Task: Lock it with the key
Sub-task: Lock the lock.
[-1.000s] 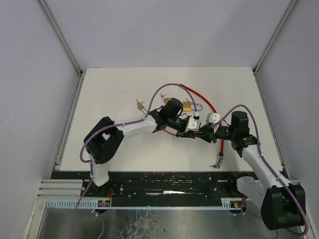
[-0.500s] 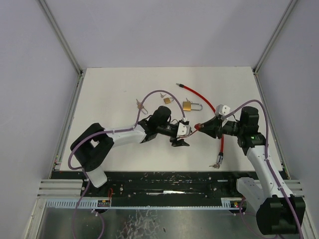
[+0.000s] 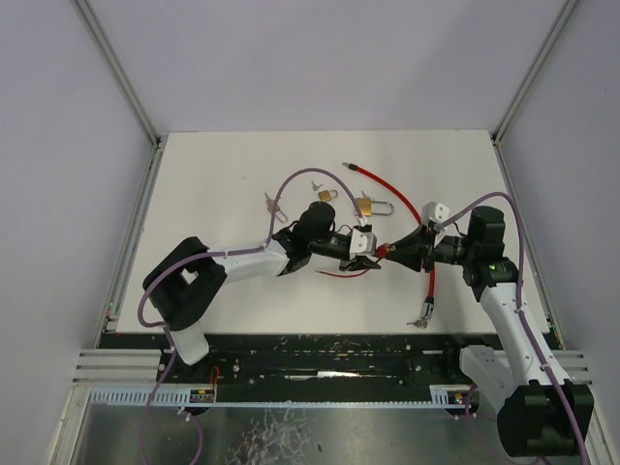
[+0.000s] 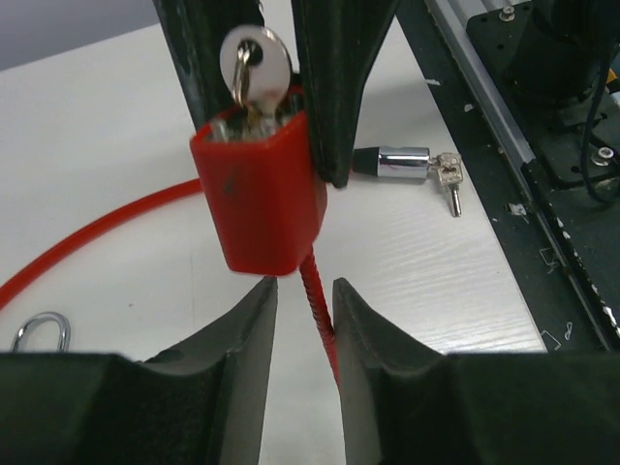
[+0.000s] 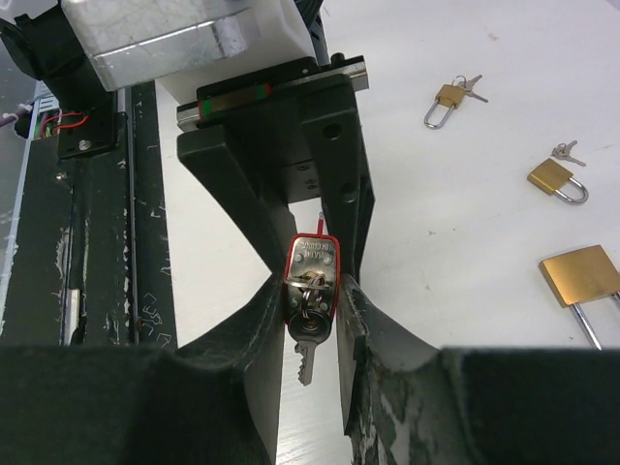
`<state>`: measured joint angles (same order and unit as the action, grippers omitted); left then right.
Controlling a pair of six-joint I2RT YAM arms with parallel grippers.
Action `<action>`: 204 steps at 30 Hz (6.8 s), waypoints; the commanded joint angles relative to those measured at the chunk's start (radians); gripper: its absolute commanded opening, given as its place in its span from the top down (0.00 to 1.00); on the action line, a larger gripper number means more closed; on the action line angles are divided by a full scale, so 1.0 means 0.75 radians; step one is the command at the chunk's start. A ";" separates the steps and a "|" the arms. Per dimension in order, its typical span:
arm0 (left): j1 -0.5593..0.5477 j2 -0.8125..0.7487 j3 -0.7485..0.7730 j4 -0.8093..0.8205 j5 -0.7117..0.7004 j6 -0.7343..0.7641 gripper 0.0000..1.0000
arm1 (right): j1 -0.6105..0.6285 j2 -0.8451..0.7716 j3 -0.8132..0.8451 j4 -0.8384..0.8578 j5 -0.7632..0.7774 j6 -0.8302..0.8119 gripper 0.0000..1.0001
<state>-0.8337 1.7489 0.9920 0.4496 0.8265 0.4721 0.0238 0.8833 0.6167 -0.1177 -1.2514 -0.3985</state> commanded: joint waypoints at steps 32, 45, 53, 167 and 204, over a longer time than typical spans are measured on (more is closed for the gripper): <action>-0.009 0.039 0.080 0.048 0.144 -0.052 1.00 | 0.018 0.132 -0.030 0.091 -0.003 -0.001 0.55; -0.010 0.061 0.113 -0.008 0.154 -0.038 1.00 | 0.060 0.098 -0.094 0.302 0.005 0.177 0.54; -0.009 0.069 0.124 -0.030 0.146 -0.034 1.00 | 0.060 0.047 -0.090 0.340 0.020 0.241 0.51; -0.121 -0.151 -0.453 0.688 -1.482 -1.735 1.00 | -0.156 -0.014 -0.096 0.643 0.085 0.768 1.00; -0.271 -0.010 -0.245 0.482 -1.006 -0.657 1.00 | -0.154 0.154 -0.138 0.693 0.043 0.739 1.00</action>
<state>-1.0203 1.7309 0.7742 0.7822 0.0433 -0.0452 -0.0929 0.9916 0.5034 0.3695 -1.1763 0.1810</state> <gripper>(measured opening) 0.021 0.274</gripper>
